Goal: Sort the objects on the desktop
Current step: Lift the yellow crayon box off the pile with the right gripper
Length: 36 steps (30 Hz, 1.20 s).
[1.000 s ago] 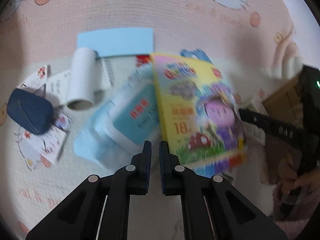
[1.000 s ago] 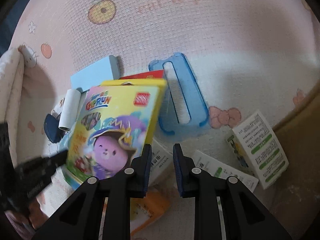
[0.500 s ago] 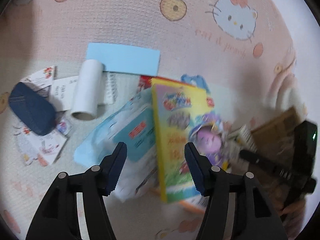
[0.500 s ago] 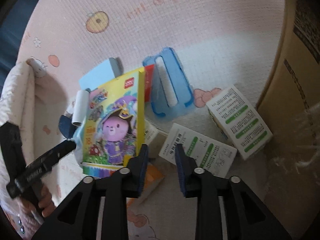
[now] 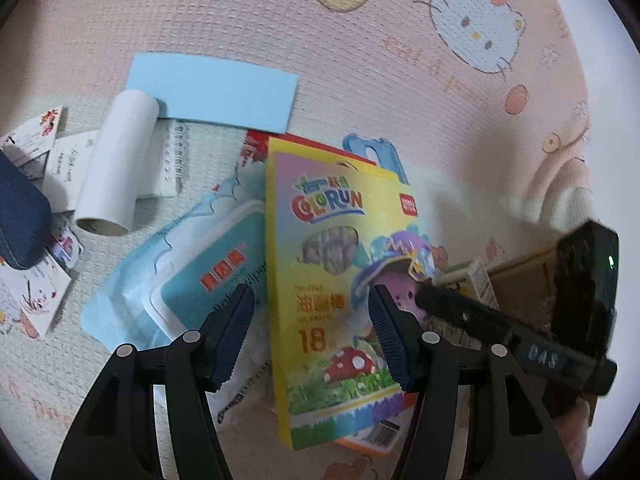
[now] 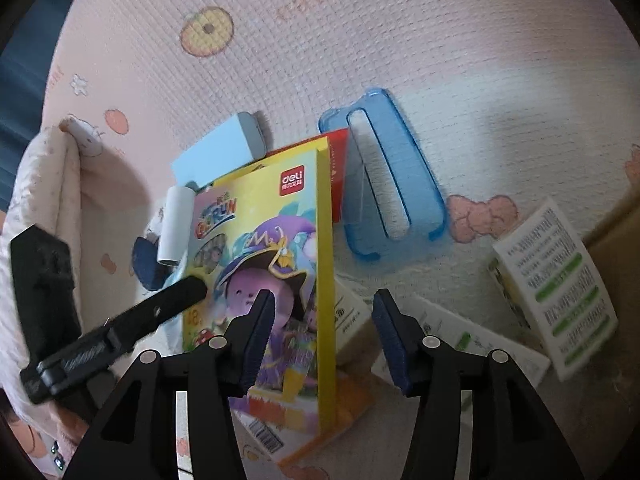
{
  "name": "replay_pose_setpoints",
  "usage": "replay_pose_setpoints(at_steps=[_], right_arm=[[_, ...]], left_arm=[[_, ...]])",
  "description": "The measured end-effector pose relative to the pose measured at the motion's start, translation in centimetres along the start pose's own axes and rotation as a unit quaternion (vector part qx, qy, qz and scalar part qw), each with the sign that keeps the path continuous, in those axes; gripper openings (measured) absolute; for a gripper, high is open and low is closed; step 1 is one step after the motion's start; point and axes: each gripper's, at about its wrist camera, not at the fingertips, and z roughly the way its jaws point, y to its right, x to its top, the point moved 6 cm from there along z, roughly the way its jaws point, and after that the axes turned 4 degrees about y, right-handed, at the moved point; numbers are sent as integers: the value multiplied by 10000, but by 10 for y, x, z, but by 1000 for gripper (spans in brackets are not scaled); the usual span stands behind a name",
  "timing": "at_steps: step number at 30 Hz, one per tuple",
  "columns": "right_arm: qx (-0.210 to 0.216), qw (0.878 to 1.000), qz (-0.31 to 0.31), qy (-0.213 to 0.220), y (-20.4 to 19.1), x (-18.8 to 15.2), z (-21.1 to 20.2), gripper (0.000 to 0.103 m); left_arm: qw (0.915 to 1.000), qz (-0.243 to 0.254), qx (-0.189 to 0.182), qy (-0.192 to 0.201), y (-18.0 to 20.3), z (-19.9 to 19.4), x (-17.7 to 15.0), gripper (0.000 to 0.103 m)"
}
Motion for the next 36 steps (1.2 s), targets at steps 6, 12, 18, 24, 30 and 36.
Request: replay_pose_setpoints(at_steps=[6, 12, 18, 24, 30, 36], right_arm=[[226, 9994, 270, -49, 2, 6, 7, 50], [40, 10000, 43, -37, -4, 3, 3, 50], [-538, 9977, -409, 60, -9, 2, -5, 52], [-1051, 9917, -654, 358, -5, -6, -37, 52], [-1124, 9920, -146, 564, 3, -36, -66, 52], [-1048, 9896, 778, 605, 22, -64, -69, 52]], left_arm=[[10000, 62, 13, 22, 3, 0, -4, 52], [9999, -43, -99, -63, 4, -1, -14, 38], [9995, 124, -176, -239, 25, -1, -36, 37], [9953, 843, 61, -475, 48, -3, -49, 37], [9926, 1093, 509, 106, 38, -22, -9, 58], [9932, 1155, 128, 14, 31, -5, 45, 60]])
